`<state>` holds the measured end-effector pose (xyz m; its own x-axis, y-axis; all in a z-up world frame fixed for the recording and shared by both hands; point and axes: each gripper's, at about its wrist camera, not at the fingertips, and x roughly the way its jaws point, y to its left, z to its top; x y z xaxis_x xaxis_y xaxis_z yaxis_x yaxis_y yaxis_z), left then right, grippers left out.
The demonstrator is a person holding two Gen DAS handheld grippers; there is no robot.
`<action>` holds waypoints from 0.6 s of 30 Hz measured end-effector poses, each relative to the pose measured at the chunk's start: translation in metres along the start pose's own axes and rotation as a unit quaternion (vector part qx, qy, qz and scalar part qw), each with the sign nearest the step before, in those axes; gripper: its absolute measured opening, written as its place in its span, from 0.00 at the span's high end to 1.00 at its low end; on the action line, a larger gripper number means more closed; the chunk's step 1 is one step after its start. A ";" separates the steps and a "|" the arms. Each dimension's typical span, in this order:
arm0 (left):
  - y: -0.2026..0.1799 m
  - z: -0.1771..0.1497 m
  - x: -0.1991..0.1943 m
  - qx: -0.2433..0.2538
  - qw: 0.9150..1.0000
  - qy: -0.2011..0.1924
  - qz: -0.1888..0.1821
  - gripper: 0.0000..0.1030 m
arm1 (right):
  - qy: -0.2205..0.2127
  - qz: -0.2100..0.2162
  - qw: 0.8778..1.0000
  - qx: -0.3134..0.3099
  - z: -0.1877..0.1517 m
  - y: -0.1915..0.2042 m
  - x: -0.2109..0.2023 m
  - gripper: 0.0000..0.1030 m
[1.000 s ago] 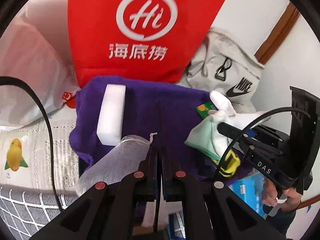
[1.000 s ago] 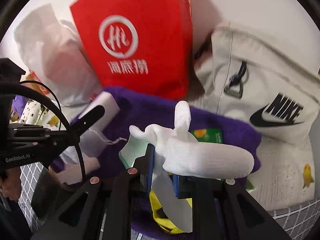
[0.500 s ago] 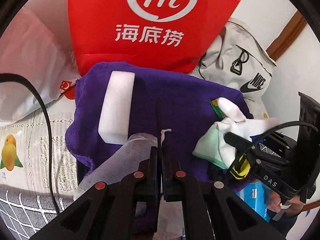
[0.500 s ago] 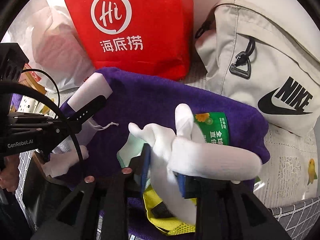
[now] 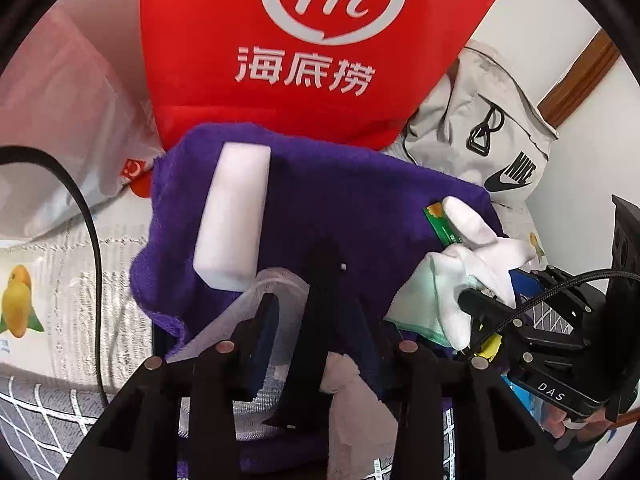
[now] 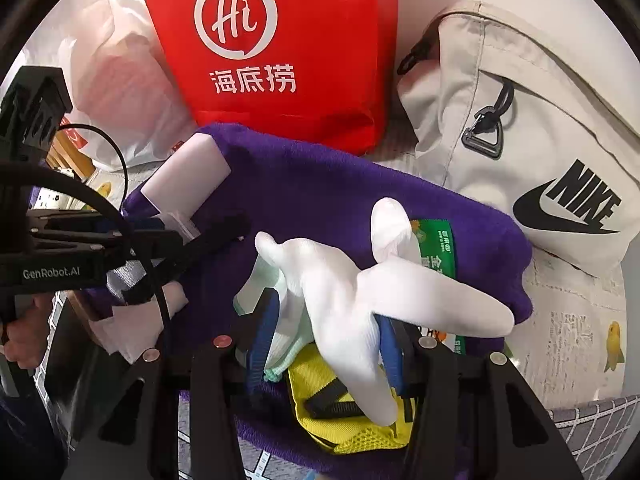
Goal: Organize soft objects
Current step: 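Open the right tool and drop the glove onto the towel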
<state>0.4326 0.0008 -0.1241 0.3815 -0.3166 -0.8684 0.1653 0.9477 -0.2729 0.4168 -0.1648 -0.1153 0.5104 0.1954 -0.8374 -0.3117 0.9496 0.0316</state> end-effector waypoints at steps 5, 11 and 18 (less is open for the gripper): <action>-0.003 0.000 -0.008 0.005 1.000 -0.002 0.010 0.64 | 0.003 -0.009 1.000 0.006 -0.002 -0.004 -0.013 0.53; -0.007 -0.002 -0.019 0.004 1.000 -0.001 0.003 0.64 | 0.005 -0.028 1.000 0.011 -0.009 -0.007 -0.028 0.52; -0.014 -0.005 -0.035 0.012 1.000 -0.010 -0.005 0.64 | -0.011 -0.026 1.000 0.011 -0.028 0.004 -0.059 0.52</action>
<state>0.4122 -0.0009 -0.0923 0.3986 -0.3261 -0.8572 0.1898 0.9437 -0.2708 0.3631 -0.1796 -0.0810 0.5430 0.1518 -0.8259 -0.2674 0.9636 0.0012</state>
